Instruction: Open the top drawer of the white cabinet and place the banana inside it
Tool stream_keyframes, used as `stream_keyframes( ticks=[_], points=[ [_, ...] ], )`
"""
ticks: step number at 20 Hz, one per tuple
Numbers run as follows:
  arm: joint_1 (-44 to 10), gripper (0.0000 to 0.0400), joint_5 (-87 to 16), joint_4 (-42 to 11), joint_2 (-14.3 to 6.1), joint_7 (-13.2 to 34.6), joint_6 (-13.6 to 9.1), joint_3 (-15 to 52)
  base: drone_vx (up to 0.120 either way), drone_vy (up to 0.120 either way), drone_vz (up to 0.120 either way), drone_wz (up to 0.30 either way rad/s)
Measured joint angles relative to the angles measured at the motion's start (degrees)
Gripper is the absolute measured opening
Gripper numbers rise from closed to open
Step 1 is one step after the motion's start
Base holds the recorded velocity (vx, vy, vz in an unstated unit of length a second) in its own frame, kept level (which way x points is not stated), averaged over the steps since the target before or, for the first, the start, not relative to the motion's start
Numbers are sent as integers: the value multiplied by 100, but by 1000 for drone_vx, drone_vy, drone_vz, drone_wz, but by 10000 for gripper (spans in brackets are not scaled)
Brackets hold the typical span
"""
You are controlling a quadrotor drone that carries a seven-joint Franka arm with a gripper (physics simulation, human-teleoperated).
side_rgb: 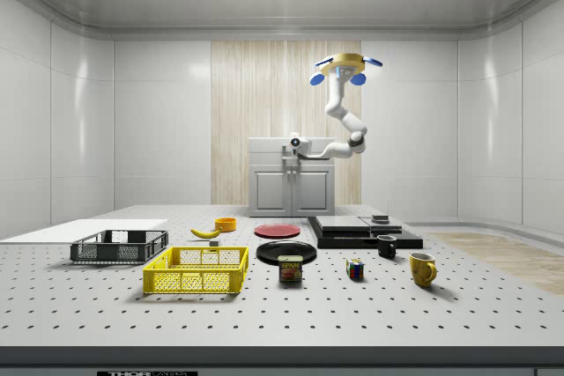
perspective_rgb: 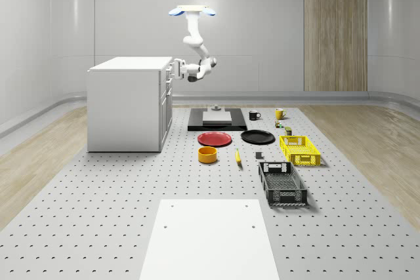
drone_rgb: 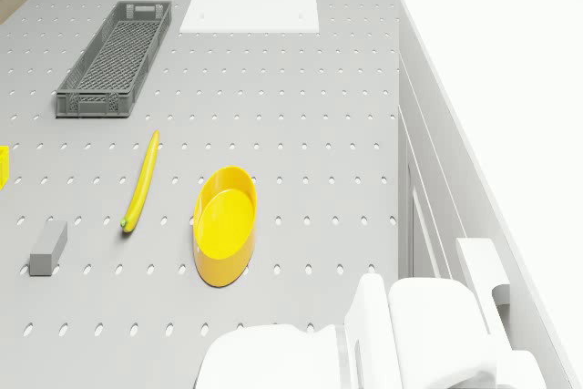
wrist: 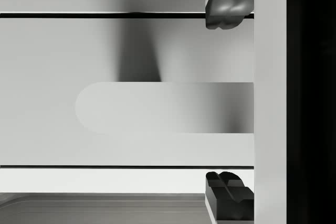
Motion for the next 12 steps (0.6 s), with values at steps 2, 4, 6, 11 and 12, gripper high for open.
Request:
stream_keyframes(
  ticks=[2, 4, 6, 11, 12],
  points=[
    [-21, 400, 11, -4, 9, -10, -16, 10, 0, 0, 0, 0],
    [-42, 400, 22, -5, 18, -17, -31, 21, 0, 0, 0, 0],
    [-63, 400, 29, 16, 26, 3, -47, 42, 0, 0, 0, 0],
    [-84, 400, 103, 46, 70, 3, -38, 124, 0, 0, 0, 0],
    [-87, 400, 124, 38, 81, -14, -34, 137, 0, 0, 0, 0]
  ],
)
